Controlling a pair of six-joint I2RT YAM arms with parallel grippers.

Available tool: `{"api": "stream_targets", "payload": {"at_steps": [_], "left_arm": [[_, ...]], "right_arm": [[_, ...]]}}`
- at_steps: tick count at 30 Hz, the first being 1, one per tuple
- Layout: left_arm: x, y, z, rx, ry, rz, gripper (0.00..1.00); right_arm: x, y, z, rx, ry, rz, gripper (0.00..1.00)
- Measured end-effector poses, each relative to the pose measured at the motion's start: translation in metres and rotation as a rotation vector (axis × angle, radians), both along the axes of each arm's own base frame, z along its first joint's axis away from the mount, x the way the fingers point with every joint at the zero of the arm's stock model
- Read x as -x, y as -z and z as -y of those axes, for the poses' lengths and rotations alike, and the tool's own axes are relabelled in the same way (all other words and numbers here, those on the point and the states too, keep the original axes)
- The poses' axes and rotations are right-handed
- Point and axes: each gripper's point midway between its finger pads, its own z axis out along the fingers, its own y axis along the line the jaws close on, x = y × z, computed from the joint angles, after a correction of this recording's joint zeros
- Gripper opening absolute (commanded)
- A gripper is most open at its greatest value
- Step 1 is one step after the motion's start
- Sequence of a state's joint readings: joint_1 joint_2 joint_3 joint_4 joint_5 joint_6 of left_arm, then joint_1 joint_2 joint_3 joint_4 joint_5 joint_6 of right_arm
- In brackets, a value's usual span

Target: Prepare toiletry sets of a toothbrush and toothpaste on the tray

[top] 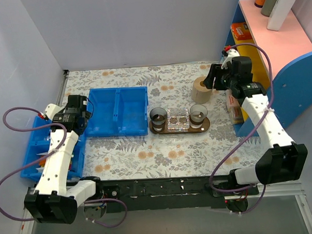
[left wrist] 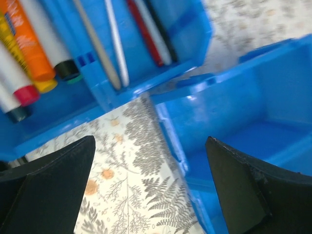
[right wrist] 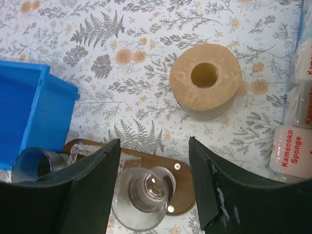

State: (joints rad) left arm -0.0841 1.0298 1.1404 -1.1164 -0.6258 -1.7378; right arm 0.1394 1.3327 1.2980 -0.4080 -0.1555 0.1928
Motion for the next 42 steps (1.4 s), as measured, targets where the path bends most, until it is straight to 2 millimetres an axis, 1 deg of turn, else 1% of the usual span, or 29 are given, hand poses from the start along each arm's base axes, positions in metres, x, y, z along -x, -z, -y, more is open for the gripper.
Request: {"api": "stream_targets", "payload": {"at_steps": [3, 4, 6, 8, 10, 11, 13, 14, 17, 18, 20, 25, 28, 30, 34, 40, 42], "left_arm": [[0.012, 0.028, 0.000, 0.039, -0.090, -0.126, 0.98], [0.014, 0.033, 0.000, 0.046, -0.106, -0.151, 0.98], [0.018, 0.044, -0.003, 0.074, -0.154, -0.199, 0.98], [0.024, 0.049, -0.012, 0.108, -0.222, -0.227, 0.98], [0.028, 0.049, -0.027, 0.126, -0.289, -0.232, 0.98], [0.031, 0.047, -0.036, 0.135, -0.328, -0.227, 0.98], [0.038, 0.043, -0.051, 0.156, -0.388, -0.223, 0.97], [0.043, 0.041, -0.059, 0.168, -0.419, -0.222, 0.94], [0.055, 0.033, -0.080, 0.178, -0.478, -0.222, 0.90], [0.058, 0.032, -0.085, 0.175, -0.483, -0.226, 0.86], [0.063, 0.034, -0.089, 0.176, -0.486, -0.241, 0.85], [0.072, 0.056, -0.096, 0.186, -0.502, -0.282, 0.81], [0.075, 0.065, -0.100, 0.194, -0.516, -0.268, 0.78], [0.076, 0.068, -0.103, 0.195, -0.526, -0.237, 0.75], [0.076, 0.072, -0.111, 0.197, -0.544, -0.177, 0.73], [0.059, 0.074, -0.133, 0.169, -0.556, -0.089, 0.72], [0.056, 0.079, -0.143, 0.179, -0.576, -0.059, 0.68]], "right_arm": [[-0.013, 0.010, -0.003, -0.024, 0.018, -0.021, 0.63], [-0.017, 0.011, -0.004, -0.031, 0.022, -0.030, 0.63], [-0.026, 0.008, -0.005, -0.042, 0.029, -0.033, 0.61], [-0.035, -0.002, -0.006, -0.051, 0.033, -0.013, 0.61], [-0.042, -0.014, -0.007, -0.053, 0.032, 0.003, 0.59], [-0.045, -0.020, -0.007, -0.050, 0.031, 0.015, 0.56], [-0.049, -0.031, -0.006, -0.036, 0.033, 0.027, 0.55], [-0.051, -0.036, -0.004, -0.028, 0.037, 0.028, 0.53], [-0.058, -0.048, -0.001, -0.006, 0.051, 0.033, 0.50], [-0.059, -0.050, 0.000, 0.001, 0.051, 0.030, 0.49], [-0.059, -0.051, 0.000, 0.010, 0.051, 0.018, 0.49], [-0.067, -0.052, 0.000, 0.023, 0.044, -0.006, 0.47], [-0.064, -0.048, 0.001, 0.036, 0.038, -0.023, 0.45], [-0.062, -0.047, 0.001, 0.043, 0.034, -0.030, 0.44], [-0.058, -0.048, 0.003, 0.055, 0.036, -0.031, 0.44], [-0.045, -0.063, 0.007, 0.059, 0.045, -0.007, 0.44], [-0.043, -0.069, 0.008, 0.058, 0.048, 0.002, 0.43]]}}
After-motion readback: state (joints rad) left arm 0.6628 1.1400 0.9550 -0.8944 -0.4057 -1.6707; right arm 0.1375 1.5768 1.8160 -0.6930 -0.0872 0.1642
